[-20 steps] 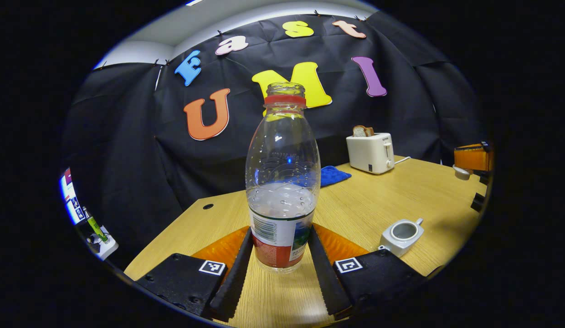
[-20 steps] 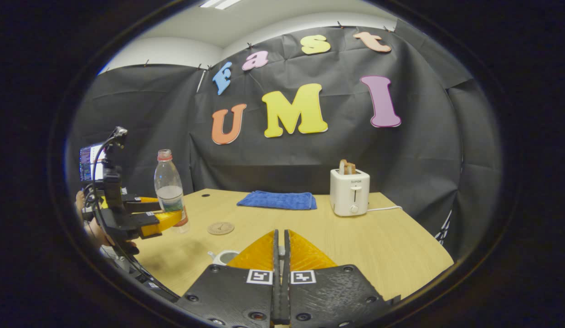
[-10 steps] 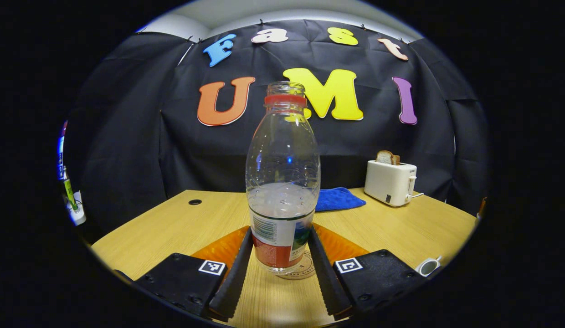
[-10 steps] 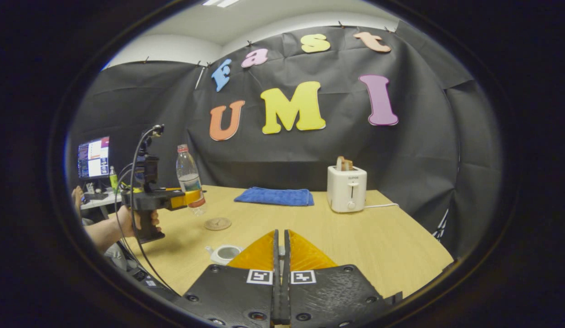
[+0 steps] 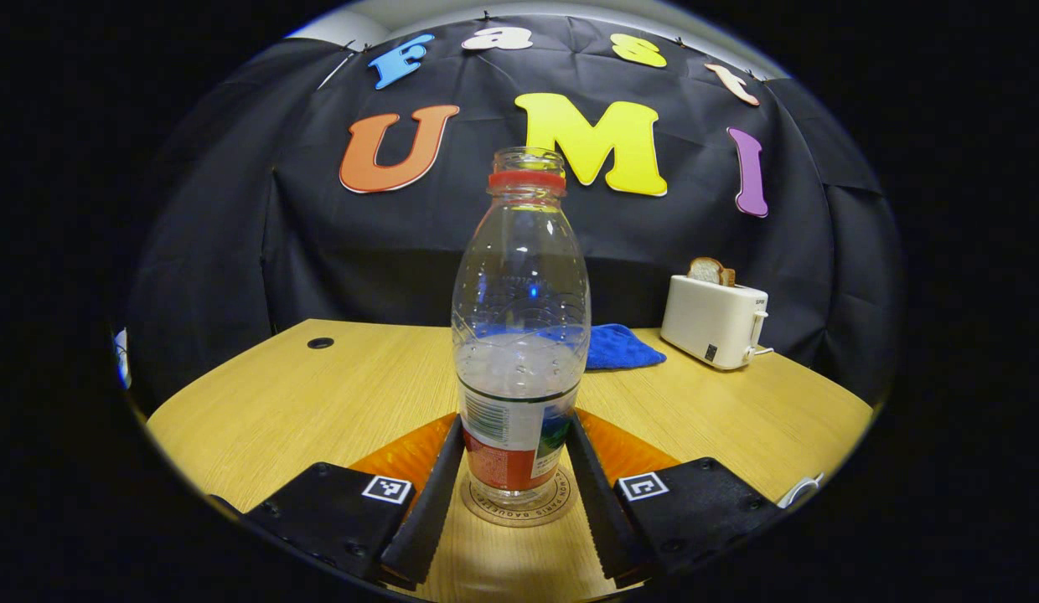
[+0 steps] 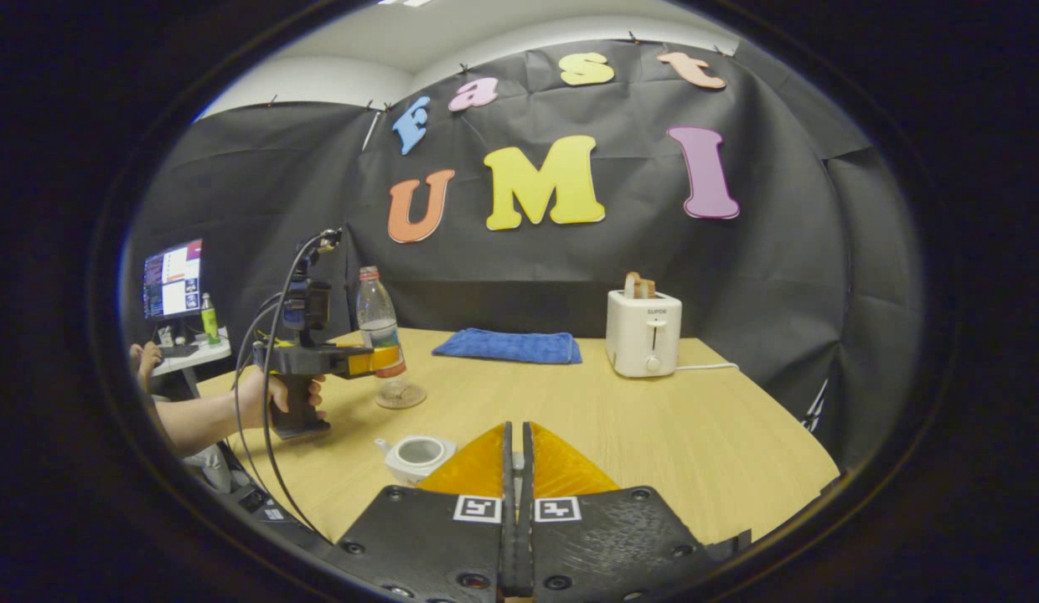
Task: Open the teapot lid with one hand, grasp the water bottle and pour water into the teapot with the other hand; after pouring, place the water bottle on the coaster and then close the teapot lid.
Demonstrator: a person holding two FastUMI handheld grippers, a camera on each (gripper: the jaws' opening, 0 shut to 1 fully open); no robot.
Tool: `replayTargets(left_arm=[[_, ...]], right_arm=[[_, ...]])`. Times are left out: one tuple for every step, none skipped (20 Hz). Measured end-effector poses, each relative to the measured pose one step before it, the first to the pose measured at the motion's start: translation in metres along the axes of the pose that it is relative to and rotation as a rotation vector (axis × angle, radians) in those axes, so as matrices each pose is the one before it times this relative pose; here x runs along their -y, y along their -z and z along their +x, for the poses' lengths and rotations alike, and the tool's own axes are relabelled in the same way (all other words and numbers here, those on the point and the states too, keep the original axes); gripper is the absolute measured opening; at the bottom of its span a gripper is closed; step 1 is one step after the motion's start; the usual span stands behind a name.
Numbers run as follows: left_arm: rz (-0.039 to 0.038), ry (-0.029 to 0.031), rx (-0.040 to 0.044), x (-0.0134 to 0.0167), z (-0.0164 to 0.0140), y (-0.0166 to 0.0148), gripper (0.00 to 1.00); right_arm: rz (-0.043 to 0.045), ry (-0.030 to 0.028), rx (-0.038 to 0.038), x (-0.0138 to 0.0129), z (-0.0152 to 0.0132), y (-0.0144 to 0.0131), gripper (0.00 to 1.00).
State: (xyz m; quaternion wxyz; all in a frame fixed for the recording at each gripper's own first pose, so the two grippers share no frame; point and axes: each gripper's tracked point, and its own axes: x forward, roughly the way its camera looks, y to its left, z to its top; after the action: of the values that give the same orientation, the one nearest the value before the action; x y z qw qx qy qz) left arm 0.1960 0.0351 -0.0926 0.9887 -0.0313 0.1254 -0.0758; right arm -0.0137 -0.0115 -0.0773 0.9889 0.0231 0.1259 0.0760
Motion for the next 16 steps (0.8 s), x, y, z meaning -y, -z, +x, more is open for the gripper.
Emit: replayTargets(left_arm=[[0.00441,0.00214,-0.01128,-0.00015,0.00236,0.00393,0.75],[0.00070,-0.00288,-0.00915,-0.00167,0.00164,0.00341,0.76],[-0.00284,-0.00059,-0.00508,-0.00183,0.00115,0.00189,0.76],[-0.00230,-0.00003,0.00060,0.00020,0.00026,0.00101,0.77],[0.00063,0.00371,0.00098,0.00051,-0.00034,-0.00046,0.78],[0.00231,0.00465,-0.00204,0.00038,0.00146,-0.00010,0.78],[-0.00274,0.00433,-0.00405,0.00093,0.00027,0.00228,0.79],[-0.00363,0.00558,-0.00378,0.00073,0.00114,0.00096,0.81],[-0.00036,0.00241,-0.00284,-0.00056,-0.00003,0.00068,0.84],[0.00067,-0.00271,0.00079,-0.00029,-0.00178,0.00007,0.86],[0.00129,-0.00596,0.00683,-0.00272,-0.00072,-0.00193,0.90],[0.00113,-0.00110,0.00653,0.00050,0.00013,-0.00096,0.93],[0.00218,0.00082,-0.00131,0.00102,0.00192,-0.00003,0.99],[-0.00395,0.00728,-0.00482,0.00154,-0.00404,0.00044,0.99],[-0.00549,0.01055,-0.00522,0.00130,-0.00293,0.00045,0.99],[0.00097,-0.00007,-0.01080,0.00098,-0.00396,0.00351,0.99]], right_arm=[[0.00048,0.00120,0.00020,0.00060,-0.00042,0.00050,0.00],[0.00047,0.00101,-0.00380,0.00073,0.00071,0.00039,0.00],[-0.00272,-0.00148,-0.00491,-0.00044,0.00050,0.00196,0.00],[-0.00305,0.00068,-0.00233,-0.00036,0.00025,0.00043,0.00],[-0.00186,0.00059,-0.00013,0.00040,-0.00061,0.00049,0.00],[0.00030,-0.00004,0.00059,0.00002,-0.00082,-0.00042,0.00],[0.00019,0.00028,0.00055,-0.00027,0.00000,0.00009,0.00],[0.00073,-0.00034,-0.00011,-0.00032,0.00067,-0.00040,0.00],[-0.00046,0.00003,-0.00046,0.00001,0.00032,0.00037,0.00],[-0.00019,-0.00021,-0.00047,-0.00046,0.00001,0.00001,0.00],[-0.00031,-0.00147,-0.00097,-0.00102,0.00031,0.00038,0.00],[-0.00142,-0.00094,0.00150,-0.00123,-0.00009,-0.00124,0.00],[-0.00166,-0.00254,0.00148,-0.00113,-0.00024,0.00027,0.00],[-0.00004,-0.00179,0.00202,-0.00110,0.00050,-0.00129,0.00],[0.00150,-0.00340,0.00163,-0.00159,0.00105,-0.00065,0.00],[0.00192,-0.00320,0.00263,-0.00161,0.00115,-0.00130,0.00]])
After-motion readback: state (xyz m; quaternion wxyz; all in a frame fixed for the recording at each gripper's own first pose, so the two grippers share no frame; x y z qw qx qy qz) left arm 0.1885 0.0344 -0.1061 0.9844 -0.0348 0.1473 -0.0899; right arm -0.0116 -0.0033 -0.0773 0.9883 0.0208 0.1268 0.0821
